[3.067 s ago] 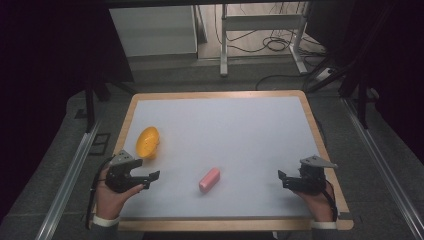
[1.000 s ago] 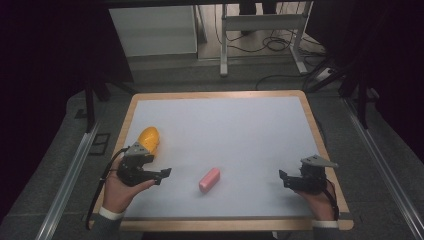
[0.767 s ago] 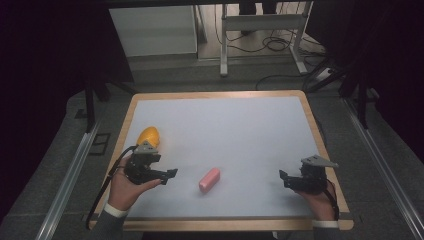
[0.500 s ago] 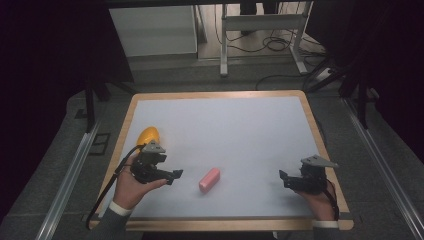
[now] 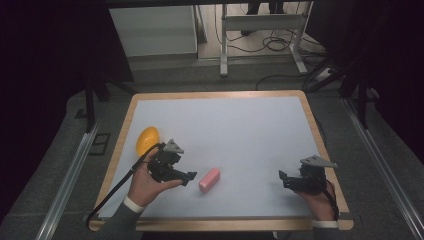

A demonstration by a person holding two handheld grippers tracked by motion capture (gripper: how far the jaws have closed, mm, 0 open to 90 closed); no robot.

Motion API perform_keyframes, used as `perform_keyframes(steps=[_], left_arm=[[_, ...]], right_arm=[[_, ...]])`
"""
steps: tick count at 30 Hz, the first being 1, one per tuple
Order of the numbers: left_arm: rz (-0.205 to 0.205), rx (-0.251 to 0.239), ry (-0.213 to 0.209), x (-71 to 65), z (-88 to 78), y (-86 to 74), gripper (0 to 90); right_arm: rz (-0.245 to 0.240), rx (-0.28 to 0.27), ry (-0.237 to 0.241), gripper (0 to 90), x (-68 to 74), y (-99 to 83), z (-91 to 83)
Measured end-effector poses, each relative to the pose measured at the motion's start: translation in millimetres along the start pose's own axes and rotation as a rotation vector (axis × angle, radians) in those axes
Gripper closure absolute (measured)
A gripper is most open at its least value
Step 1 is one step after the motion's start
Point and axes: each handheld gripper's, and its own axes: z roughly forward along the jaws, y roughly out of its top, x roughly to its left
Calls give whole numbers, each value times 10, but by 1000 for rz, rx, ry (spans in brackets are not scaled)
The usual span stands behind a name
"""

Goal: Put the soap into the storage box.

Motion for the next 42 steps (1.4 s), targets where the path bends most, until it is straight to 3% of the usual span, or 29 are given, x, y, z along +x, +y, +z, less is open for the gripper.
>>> perform_keyframes(steps=[6,15,21,36,42], left_arm=[[20,15,-5,-92,74,66,194],[7,37,-29,-127,168,86,193],[30,66,-33,-198,255,136,191],[3,154,-72,-331,730,150,217],[-1,176,-74,-356,838,129,223]], right_arm=[[3,-1,-1,73,-8,-2,0],[5,-2,-4,74,-15,-4,-3],[2,2,-8,74,-16,-5,2],[5,7,-14,73,-35,-15,12],[6,12,-16,73,-31,-22,25]])
